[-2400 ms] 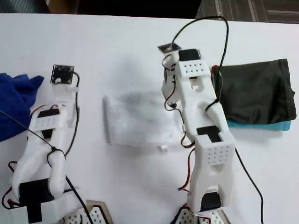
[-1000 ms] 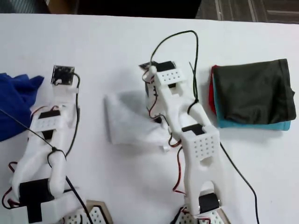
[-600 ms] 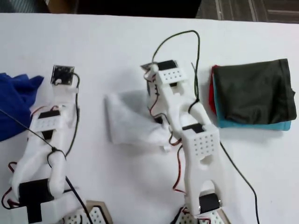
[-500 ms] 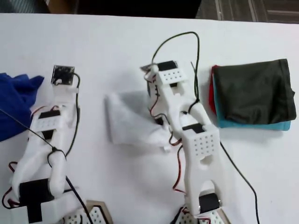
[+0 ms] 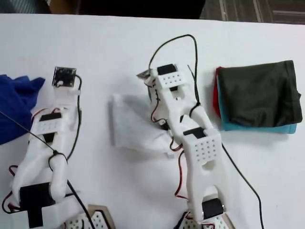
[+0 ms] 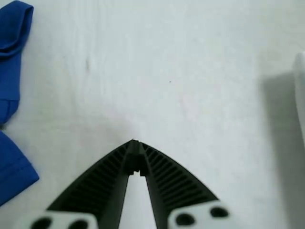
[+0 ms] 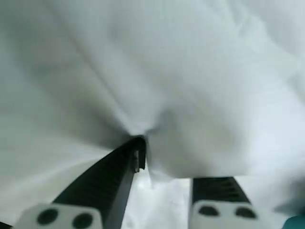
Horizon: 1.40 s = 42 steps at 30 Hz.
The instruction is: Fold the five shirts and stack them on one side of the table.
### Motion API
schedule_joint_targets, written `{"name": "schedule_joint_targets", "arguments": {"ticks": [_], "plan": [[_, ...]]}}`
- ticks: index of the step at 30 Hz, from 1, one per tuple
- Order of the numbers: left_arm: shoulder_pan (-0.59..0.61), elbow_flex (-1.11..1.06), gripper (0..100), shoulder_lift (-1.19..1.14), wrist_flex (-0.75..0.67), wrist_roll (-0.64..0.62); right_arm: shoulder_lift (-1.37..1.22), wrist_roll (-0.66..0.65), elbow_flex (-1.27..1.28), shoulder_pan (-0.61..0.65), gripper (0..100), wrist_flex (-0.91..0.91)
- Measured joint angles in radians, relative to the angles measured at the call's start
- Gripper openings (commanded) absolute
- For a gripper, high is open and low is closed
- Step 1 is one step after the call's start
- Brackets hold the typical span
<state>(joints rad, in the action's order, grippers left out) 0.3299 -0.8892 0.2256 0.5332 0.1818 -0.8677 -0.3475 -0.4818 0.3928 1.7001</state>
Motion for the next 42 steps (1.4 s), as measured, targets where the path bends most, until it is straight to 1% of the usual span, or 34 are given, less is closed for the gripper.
{"name": "schedule_joint_targets", "arguments": {"ticks": [6, 12, 14, 20, 23, 31, 36, 42], "plan": [[0.0, 0.0, 3, 0.0, 0.0, 0.0, -0.003, 0.014, -0.032, 0.006, 2.1, 0.008], [-0.002, 0.0, 3, 0.0, 0.0, 0.0, 0.018, 0.017, -0.18, 0.012, 2.0, 0.008], [-0.002, 0.0, 3, 0.0, 0.0, 0.0, 0.052, 0.015, -0.224, 0.006, 2.0, 0.006], [-0.002, 0.0, 3, 0.0, -0.012, 0.0, 0.242, -0.069, -0.239, -0.072, 2.0, 0.006], [0.0, 0.0, 3, 0.0, -0.018, 0.0, 0.356, -0.106, -0.193, -0.114, 2.0, 0.006], [0.0, -0.006, 3, 0.0, -0.018, 0.0, 0.681, -0.226, 0.08, -0.209, 2.0, 0.006], [-0.002, -0.015, 3, 0.0, -0.018, 0.0, 0.895, -0.315, 0.201, -0.273, 2.0, 0.006], [0.0, -0.015, 3, 0.0, -0.018, 0.0, 1.028, -0.436, 0.213, -0.448, 2.0, 0.006]]}}
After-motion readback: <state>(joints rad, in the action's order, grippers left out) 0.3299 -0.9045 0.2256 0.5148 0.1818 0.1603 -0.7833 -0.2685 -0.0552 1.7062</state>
